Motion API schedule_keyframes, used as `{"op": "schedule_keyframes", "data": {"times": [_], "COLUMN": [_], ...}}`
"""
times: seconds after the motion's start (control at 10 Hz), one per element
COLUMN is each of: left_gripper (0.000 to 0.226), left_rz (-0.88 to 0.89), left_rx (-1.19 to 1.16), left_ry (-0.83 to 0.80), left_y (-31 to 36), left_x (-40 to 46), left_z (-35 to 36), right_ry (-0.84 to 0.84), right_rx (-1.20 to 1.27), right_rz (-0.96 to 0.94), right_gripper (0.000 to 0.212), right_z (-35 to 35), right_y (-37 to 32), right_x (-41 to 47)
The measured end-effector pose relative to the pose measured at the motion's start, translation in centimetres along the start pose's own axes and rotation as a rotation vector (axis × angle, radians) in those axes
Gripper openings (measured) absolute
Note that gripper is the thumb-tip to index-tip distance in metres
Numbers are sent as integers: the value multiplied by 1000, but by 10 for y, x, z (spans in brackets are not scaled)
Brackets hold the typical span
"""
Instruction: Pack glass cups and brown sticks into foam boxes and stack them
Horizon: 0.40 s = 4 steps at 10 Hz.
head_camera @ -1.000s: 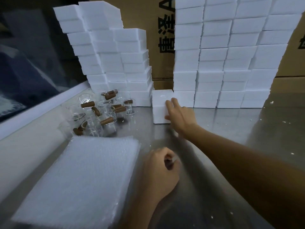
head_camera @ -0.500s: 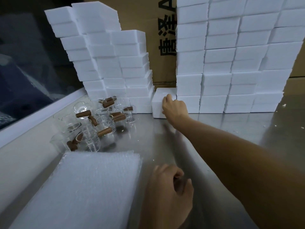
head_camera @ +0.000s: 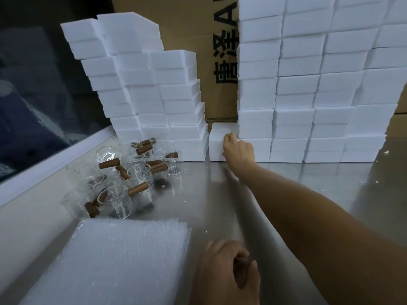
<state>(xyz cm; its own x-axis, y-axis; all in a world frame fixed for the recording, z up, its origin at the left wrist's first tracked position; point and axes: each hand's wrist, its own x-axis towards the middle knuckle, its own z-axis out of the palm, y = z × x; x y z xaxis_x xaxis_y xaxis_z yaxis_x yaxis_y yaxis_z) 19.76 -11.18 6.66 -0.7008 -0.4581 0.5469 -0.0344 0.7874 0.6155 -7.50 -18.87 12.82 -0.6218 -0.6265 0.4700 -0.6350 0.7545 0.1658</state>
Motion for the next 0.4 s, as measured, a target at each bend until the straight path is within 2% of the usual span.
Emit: {"op": "schedule_keyframes", "data": {"times": [0.1, 0.3, 0.4], "left_gripper": [20, 11, 10], "left_rz": [-25, 70, -21], "left_rx": [4, 72, 12], "left_ry": [-54, -63, -100], "left_y": [-1, -1, 4], "left_x": [1, 1, 3], "left_z": [2, 3, -1], "right_ry": [-5, -43, -164], "right_rx": [29, 106, 232], "right_rz": [1, 80, 97], "right_gripper": [52, 76, 70], "right_z": [0, 10, 10], "right_y": [0, -12, -9], "right_x": [2, -29, -52]}}
